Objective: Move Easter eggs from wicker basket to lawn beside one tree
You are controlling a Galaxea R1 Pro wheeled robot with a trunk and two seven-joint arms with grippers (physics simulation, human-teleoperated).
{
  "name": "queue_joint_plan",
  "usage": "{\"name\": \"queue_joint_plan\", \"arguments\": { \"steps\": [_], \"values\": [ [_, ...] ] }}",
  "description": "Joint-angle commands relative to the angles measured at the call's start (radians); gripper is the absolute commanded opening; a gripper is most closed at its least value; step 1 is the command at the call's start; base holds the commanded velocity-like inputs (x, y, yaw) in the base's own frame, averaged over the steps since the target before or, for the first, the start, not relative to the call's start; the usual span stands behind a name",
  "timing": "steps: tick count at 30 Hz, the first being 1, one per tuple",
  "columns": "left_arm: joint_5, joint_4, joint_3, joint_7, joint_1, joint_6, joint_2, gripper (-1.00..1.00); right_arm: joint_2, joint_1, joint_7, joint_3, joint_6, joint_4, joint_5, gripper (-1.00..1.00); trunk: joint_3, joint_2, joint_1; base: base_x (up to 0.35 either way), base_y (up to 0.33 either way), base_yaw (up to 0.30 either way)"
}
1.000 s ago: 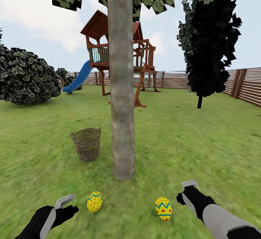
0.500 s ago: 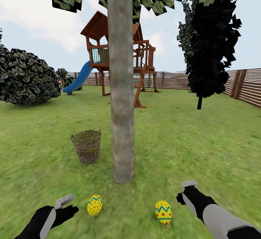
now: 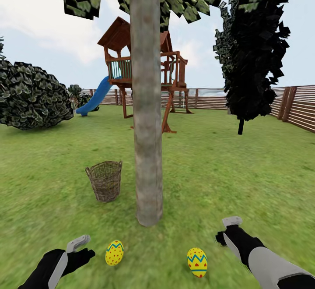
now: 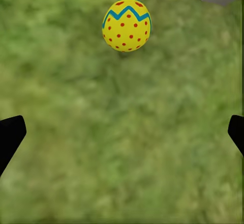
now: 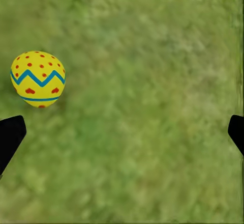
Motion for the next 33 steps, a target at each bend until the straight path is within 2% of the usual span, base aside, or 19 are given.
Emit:
{"name": "queue_joint_plan", "arguments": {
  "steps": [1, 4, 8, 11, 14, 20, 21, 28, 31, 33],
  "values": [
    [0.0, -0.001, 0.003, -0.003, -0.001, 0.006, 0.0, 1.0, -0.007, 0.0, -0.004, 0.008, -0.032, -0.001, -0.01, 1.0, 0.003, 0.007, -0.004, 0.0, 0.0, 0.0],
    [0.0, 0.0, 0.002, -0.003, -0.001, 0.006, 0.0, 1.0, -0.015, 0.0, -0.004, 0.008, -0.14, 0.025, -0.011, 1.0, 0.016, 0.028, -0.016, 0.0, 0.0, 0.0],
    [0.0, 0.001, 0.002, -0.003, -0.001, 0.006, 0.0, 1.0, -0.03, 0.0, -0.004, 0.009, -0.149, 0.038, -0.006, 1.0, 0.031, 0.056, -0.031, 0.0, 0.0, 0.0],
    [0.0, 0.002, 0.002, -0.003, -0.001, 0.006, -0.001, 1.0, -0.04, 0.0, -0.003, 0.01, -0.066, 0.039, -0.006, 1.0, 0.041, 0.077, -0.042, 0.0, 0.0, 0.0],
    [0.0, 0.002, 0.002, -0.003, -0.001, 0.006, -0.008, 1.0, -0.037, 0.0, -0.003, 0.012, 0.012, 0.035, -0.002, 1.0, 0.05, 0.098, -0.054, 0.0, 0.0, 0.0],
    [0.001, 0.001, 0.003, -0.002, -0.001, 0.008, -0.012, 1.0, -0.043, 0.0, -0.003, 0.004, 0.054, 0.025, -0.009, 1.0, 0.069, 0.14, -0.077, 0.0, 0.0, 0.0],
    [0.002, 0.001, 0.003, -0.002, -0.001, 0.009, -0.013, 1.0, -0.045, 0.0, -0.003, 0.004, 0.15, -0.018, -0.01, 1.0, 0.072, 0.147, -0.081, 0.0, 0.0, 0.0],
    [0.001, 0.001, 0.003, -0.001, -0.001, 0.01, -0.013, 1.0, -0.043, 0.0, -0.005, 0.007, 0.245, -0.079, -0.002, 1.0, 0.094, 0.196, -0.108, 0.0, 0.0, 0.0],
    [0.002, 0.001, 0.003, -0.002, -0.001, 0.013, -0.012, 1.0, -0.045, 0.0, -0.002, 0.002, 0.46, -0.218, -0.012, 1.0, 0.103, 0.217, -0.119, 0.0, 0.0, 0.0],
    [0.002, 0.001, 0.003, -0.002, -0.001, 0.015, -0.012, 1.0, -0.045, 0.0, -0.002, 0.004, 0.499, -0.245, -0.012, 1.0, 0.11, 0.231, -0.127, 0.0, 0.0, 0.0]
  ]
}}
